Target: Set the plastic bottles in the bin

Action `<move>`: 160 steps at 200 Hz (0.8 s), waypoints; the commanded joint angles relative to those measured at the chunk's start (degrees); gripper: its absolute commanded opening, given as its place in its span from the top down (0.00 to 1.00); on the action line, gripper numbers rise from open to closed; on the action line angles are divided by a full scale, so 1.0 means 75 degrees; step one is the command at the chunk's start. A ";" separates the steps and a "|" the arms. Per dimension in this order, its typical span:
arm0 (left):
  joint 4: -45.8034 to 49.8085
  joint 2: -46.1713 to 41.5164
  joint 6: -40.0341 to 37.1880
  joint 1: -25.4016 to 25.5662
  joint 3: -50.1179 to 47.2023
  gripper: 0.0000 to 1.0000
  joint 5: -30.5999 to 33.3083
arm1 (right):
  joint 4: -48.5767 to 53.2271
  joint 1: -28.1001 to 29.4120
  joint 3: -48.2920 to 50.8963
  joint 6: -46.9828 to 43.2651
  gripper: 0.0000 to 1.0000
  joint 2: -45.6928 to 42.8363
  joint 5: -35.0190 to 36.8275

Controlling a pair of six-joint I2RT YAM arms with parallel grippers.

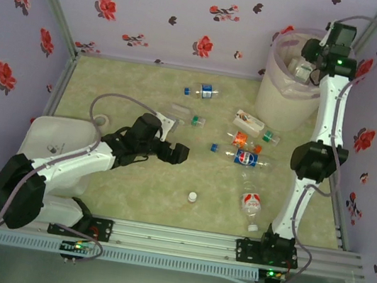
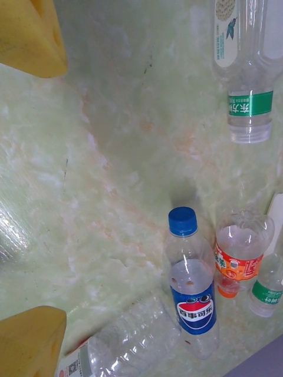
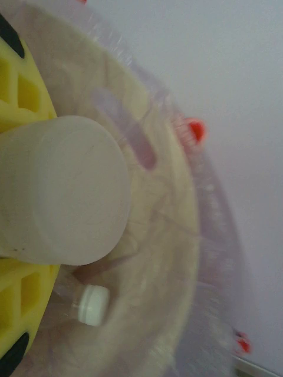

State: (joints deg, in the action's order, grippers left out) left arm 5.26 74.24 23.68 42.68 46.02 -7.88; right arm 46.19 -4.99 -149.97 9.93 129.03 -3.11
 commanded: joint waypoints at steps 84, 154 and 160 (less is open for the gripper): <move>0.0049 0.0049 0.0124 -0.0064 -0.0078 0.00 0.0066 | 0.0780 -0.0126 -0.0242 0.0457 0.21 0.0343 -0.0413; 0.0014 0.0214 0.0261 -0.0065 0.0025 0.00 0.0076 | 0.0971 -0.0474 -0.0298 0.0316 0.00 -0.1089 -0.0335; 0.0002 0.0215 0.0281 -0.0065 0.0017 0.00 0.0098 | 0.1011 -0.0504 -0.0290 0.0294 0.00 -0.1274 -0.0335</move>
State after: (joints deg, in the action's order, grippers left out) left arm 5.23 75.29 24.36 42.68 46.02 -7.90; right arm 52.64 -7.46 -149.97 13.08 127.11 -5.63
